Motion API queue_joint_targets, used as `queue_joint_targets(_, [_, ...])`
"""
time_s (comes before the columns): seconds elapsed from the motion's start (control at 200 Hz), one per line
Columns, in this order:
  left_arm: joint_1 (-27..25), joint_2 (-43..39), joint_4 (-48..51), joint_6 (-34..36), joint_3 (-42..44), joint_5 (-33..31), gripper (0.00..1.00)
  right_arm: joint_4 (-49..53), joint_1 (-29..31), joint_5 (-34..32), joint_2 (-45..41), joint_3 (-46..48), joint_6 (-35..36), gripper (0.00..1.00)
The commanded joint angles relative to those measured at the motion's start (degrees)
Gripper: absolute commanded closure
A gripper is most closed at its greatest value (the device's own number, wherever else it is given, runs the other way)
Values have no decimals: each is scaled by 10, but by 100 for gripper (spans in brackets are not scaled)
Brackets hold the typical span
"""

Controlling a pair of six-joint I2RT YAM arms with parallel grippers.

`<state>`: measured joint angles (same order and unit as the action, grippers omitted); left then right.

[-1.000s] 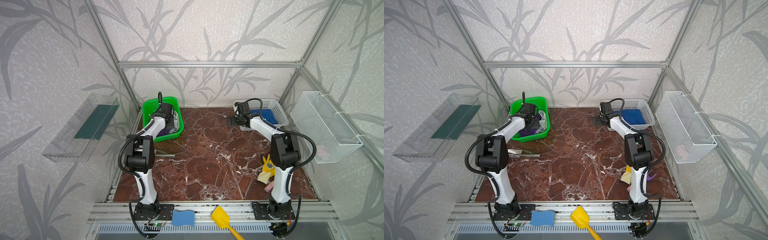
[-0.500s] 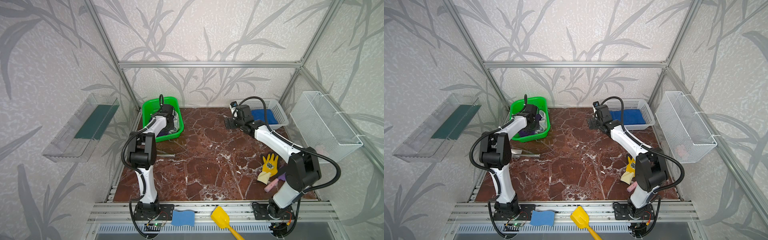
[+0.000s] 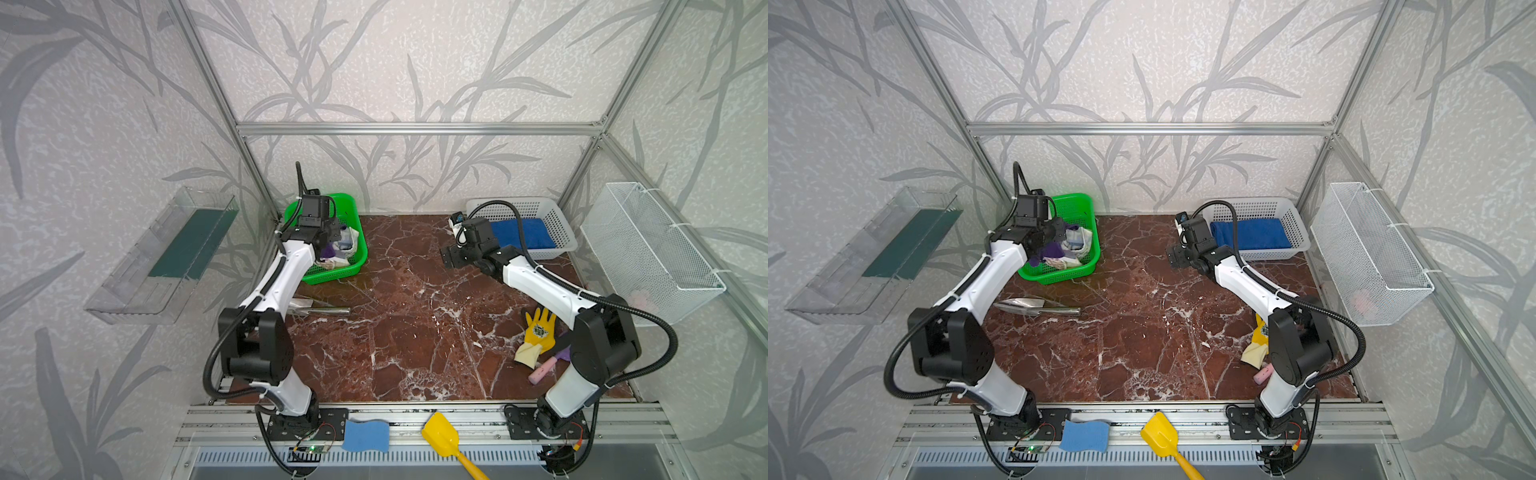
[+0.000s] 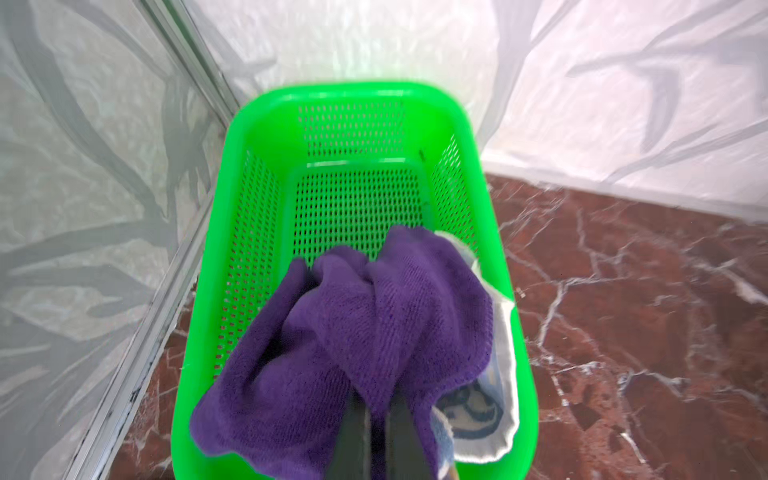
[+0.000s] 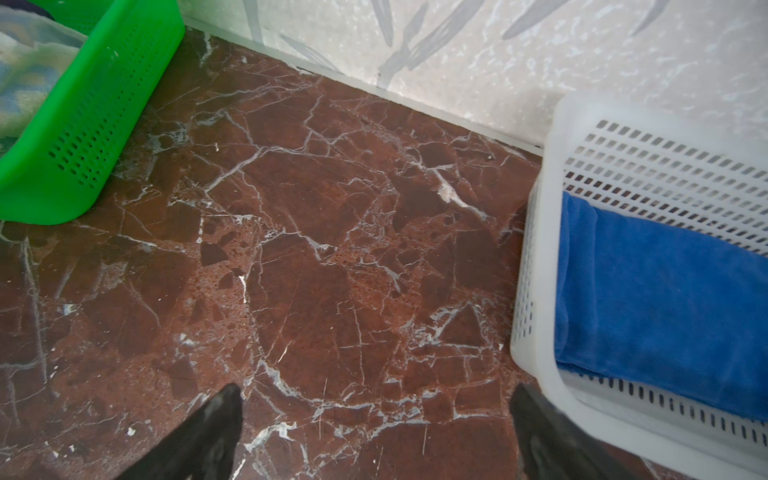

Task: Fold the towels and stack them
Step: 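Grasp the purple towel in the green basket with the left gripper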

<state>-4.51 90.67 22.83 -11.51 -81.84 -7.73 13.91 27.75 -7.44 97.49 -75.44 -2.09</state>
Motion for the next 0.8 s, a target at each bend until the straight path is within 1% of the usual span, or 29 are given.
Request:
queue_joint_targets(0.0, [-1, -38, -71, 21, 17, 24, 100, 3, 9, 15, 22, -2, -5, 1])
queue_joint_targets(0.175, [-1, -8, -28, 34, -1, -5, 100, 5, 19, 21, 34, -2, -5, 1])
queue_joint_targets(0.305, [-1, 24, -18, 25, 3, -5, 100, 8, 21, 28, 42, -2, -4, 1])
queue_joint_targets(0.375, [-1, 40, -12, 22, 3, -4, 98, 12, 23, 33, 45, -3, -4, 1])
queue_joint_targets(0.595, [-1, 67, 8, 17, -6, -7, 87, 20, 28, 38, 55, -3, -2, 1])
queue_joint_targets(0.745, [-1, 66, 7, 20, -4, -8, 73, 20, 30, 44, 57, -1, -2, 1])
queue_joint_targets(0.795, [-1, 66, 8, 22, -3, -8, 72, 20, 30, 45, 59, -2, -1, 1])
